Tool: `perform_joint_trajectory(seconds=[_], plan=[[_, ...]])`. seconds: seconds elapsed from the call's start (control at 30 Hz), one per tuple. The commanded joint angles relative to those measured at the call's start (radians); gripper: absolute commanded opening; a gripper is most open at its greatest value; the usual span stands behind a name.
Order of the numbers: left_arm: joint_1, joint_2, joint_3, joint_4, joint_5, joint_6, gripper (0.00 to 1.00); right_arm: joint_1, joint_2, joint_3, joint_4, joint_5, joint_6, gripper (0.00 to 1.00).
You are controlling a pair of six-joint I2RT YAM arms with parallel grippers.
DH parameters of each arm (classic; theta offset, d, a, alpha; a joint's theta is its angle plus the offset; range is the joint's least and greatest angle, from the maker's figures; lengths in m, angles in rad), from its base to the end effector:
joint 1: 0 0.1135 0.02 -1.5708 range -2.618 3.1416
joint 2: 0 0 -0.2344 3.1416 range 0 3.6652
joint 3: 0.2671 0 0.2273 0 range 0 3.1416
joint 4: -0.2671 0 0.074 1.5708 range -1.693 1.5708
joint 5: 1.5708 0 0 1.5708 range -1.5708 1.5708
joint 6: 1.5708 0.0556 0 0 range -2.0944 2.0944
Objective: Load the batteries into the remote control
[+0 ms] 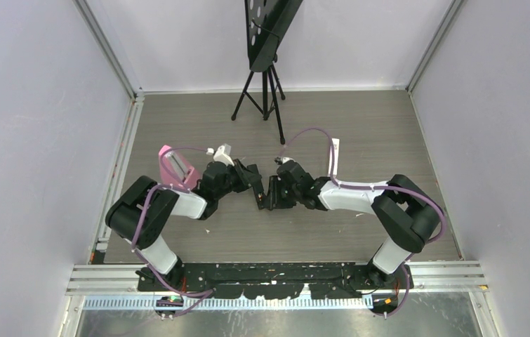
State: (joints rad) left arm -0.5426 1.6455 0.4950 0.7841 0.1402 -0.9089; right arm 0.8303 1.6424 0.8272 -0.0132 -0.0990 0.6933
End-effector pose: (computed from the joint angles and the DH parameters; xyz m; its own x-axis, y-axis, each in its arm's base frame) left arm 0.2548 -0.1627 0.1253 -0.6800 -0.5021 -0.5343 0.1409 0.6257 -0.7672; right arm 0.2106 0.2386 0.1336 -0.8806 -0.0208 -0.4734 -0.2819 0.8260 0.4881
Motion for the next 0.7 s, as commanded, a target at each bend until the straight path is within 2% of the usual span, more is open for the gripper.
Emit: perform_joint_trajectory(seconds=[0.0, 0.23, 0.47, 0.57, 0.67], plan=[[-0.005, 0.024, -0.028, 0.114, -0.006, -0.025, 0.00, 0.005, -0.015, -0.019, 0.143, 0.045, 0.110, 0.37], [-0.005, 0.081, -0.084, 0.280, -0.053, -0.115, 0.00, 0.004, -0.056, -0.119, 0.299, 0.111, 0.335, 0.37], [-0.009, 0.080, -0.102, 0.296, -0.110, -0.154, 0.00, 0.005, -0.082, -0.119, 0.299, 0.125, 0.441, 0.40], [-0.010, 0.092, -0.101, 0.291, -0.125, -0.190, 0.00, 0.004, -0.089, -0.115, 0.296, 0.123, 0.448, 0.40], [-0.010, 0.106, -0.101, 0.287, -0.131, -0.216, 0.00, 0.004, -0.118, -0.099, 0.233, 0.147, 0.386, 0.41]])
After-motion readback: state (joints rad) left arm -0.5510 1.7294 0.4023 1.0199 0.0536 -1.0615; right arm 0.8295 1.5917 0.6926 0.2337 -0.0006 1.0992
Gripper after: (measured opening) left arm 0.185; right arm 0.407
